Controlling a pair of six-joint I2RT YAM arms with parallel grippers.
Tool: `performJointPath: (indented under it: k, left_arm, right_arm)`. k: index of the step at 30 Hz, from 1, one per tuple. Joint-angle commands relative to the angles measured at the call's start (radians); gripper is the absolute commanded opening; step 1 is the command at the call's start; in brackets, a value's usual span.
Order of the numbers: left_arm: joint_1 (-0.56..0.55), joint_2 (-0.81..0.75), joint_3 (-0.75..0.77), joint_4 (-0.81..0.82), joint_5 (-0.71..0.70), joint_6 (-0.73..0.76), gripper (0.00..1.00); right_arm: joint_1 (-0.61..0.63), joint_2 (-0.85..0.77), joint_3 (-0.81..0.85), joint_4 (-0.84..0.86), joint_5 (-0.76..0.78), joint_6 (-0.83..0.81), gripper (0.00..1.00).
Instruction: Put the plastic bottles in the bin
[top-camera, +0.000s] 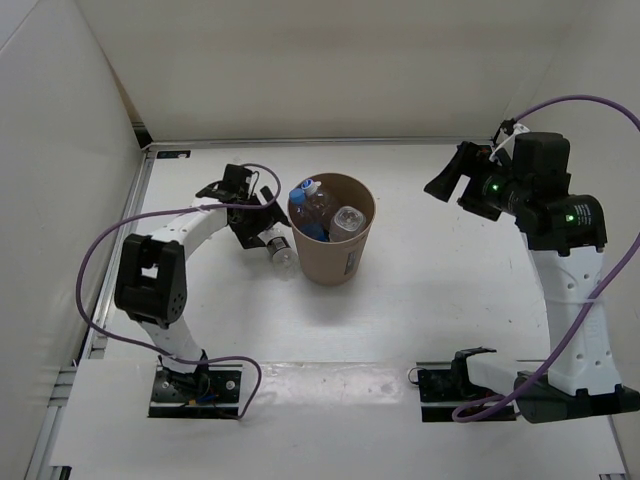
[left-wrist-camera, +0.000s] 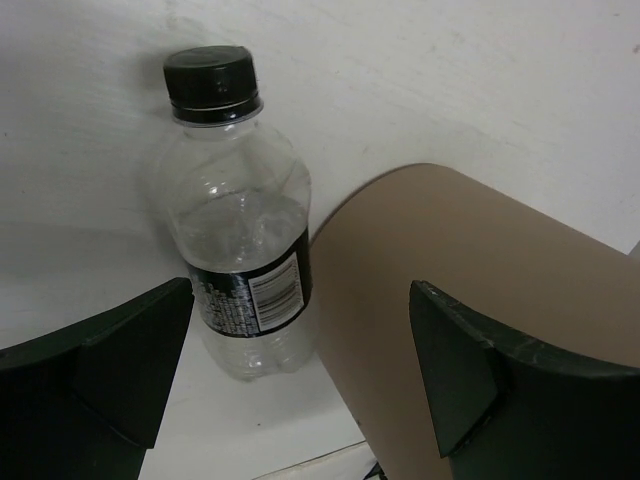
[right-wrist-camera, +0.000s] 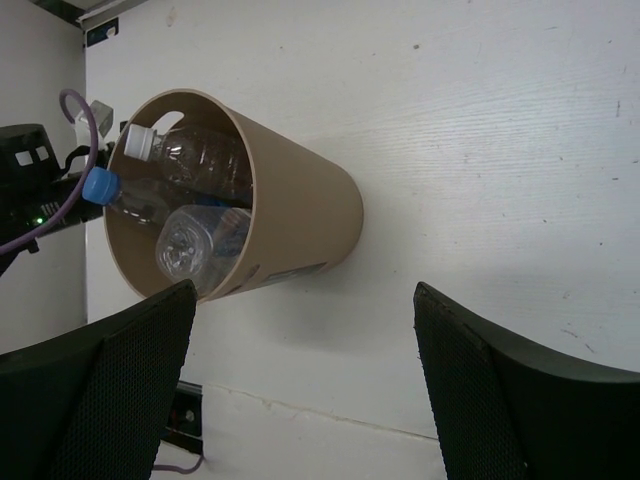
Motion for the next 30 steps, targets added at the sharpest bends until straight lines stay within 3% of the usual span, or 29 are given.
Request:
performJointPath:
  k: [1,18,23,26,30]
  left_arm:
    - [0.004,-0.002,0.034,-0.027,-0.009,-0.012,1.00]
    - [0.005,0.130,0.035,0.030,0.043,-0.070,0.96]
    - [0.018,0.146,0.022,0.085,0.081,-0.095,0.78]
    - [0.037,0.146,0.020,0.108,0.092,-0.092,0.61]
    - [0.073,0.110,0.049,0.058,0.059,-0.086,0.54]
  right_arm:
    - [0.005,0.009,0.011,0.018,0.036,-0.032,0.90]
    - [-0.050,0.040,0.031,0.005,0.023,-0.023,0.90]
    - [-0.087,0.050,0.042,0.012,-0.015,-0.005,0.90]
    - [-0.105,0.067,0.051,0.027,-0.043,0.014,0.90]
    - [-0.116,0.087,0.052,0.044,-0.071,0.041,0.90]
